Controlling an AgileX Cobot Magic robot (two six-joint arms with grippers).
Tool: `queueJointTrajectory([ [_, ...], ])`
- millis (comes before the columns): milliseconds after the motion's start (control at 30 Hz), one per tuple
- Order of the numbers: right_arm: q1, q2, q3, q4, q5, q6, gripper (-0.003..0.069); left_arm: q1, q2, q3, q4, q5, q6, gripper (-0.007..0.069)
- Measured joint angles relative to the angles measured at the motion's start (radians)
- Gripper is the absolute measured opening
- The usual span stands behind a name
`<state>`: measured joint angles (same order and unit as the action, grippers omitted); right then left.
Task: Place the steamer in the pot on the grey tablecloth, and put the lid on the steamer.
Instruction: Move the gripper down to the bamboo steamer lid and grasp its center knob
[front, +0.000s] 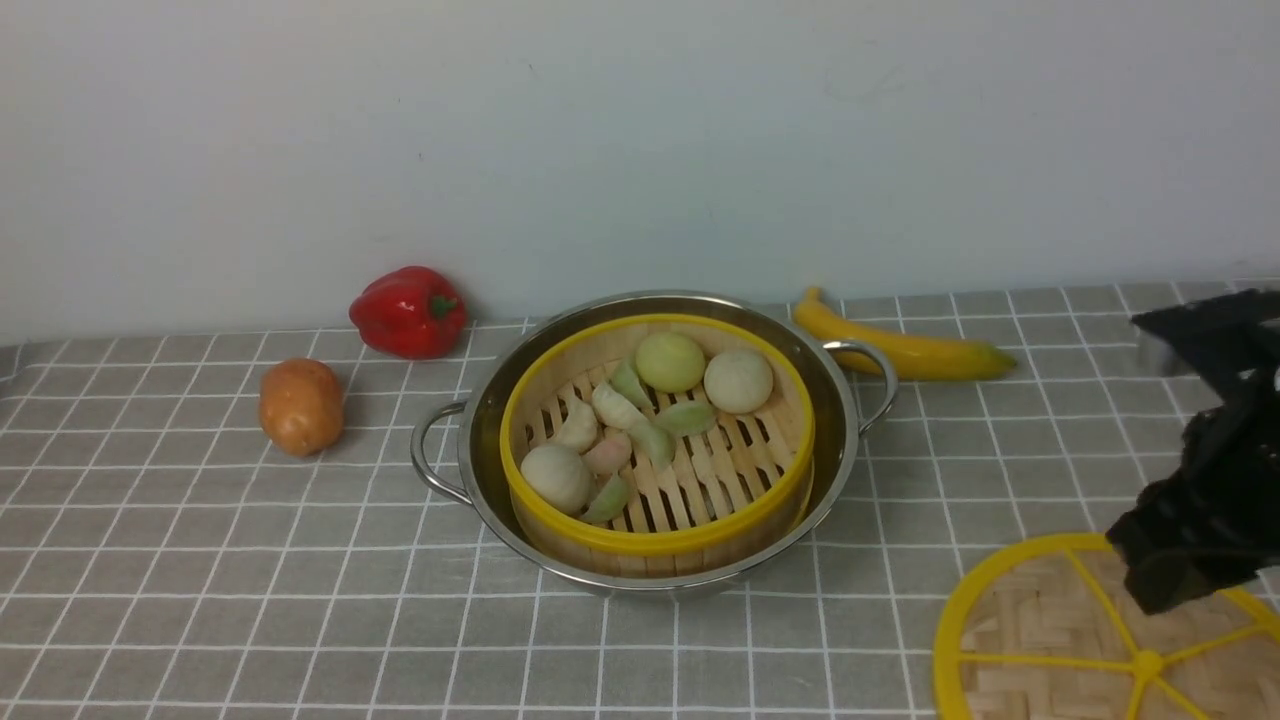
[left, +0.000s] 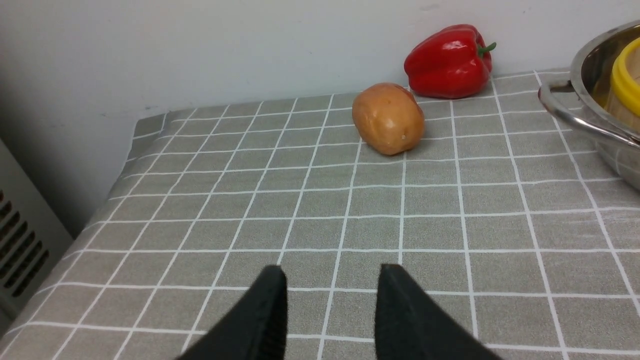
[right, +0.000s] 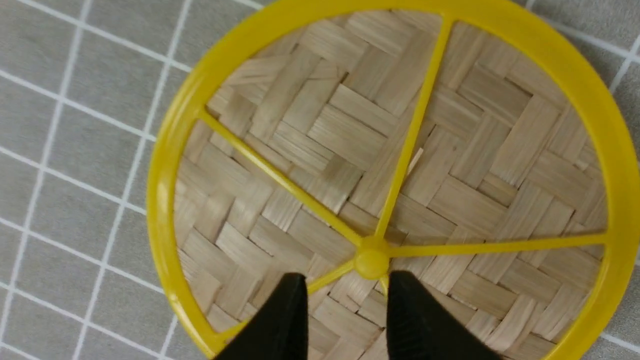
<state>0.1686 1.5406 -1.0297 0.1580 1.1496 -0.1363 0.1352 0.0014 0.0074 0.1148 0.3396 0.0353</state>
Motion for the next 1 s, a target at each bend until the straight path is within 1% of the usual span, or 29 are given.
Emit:
queueJointTrajectory([
  [167,0.065,0.077,0.000,-0.104,-0.017,0.078,0.0243,0.000,0.000,0.000,0.000,0.000,0.000,0.0243],
  [267,0.069,0.095,0.000,-0.132,-0.014,0.105,0.0243,0.000,0.000,0.000,0.000,0.000,0.000,0.0243],
  [567,0.069,0.122,0.049,-0.138,-0.021,0.123,0.0243,0.000,0.000,0.000,0.000,0.000,0.000,0.0243],
  [767,0.070,0.125,0.078,-0.138,-0.105,0.126,0.0243,0.000,0.000,0.000,0.000,0.000,0.000,0.0243],
  [1000,0.070,0.125,0.079,-0.127,-0.121,0.126,0.0243,0.000,0.000,0.000,0.001,0.000,0.000,0.0243],
])
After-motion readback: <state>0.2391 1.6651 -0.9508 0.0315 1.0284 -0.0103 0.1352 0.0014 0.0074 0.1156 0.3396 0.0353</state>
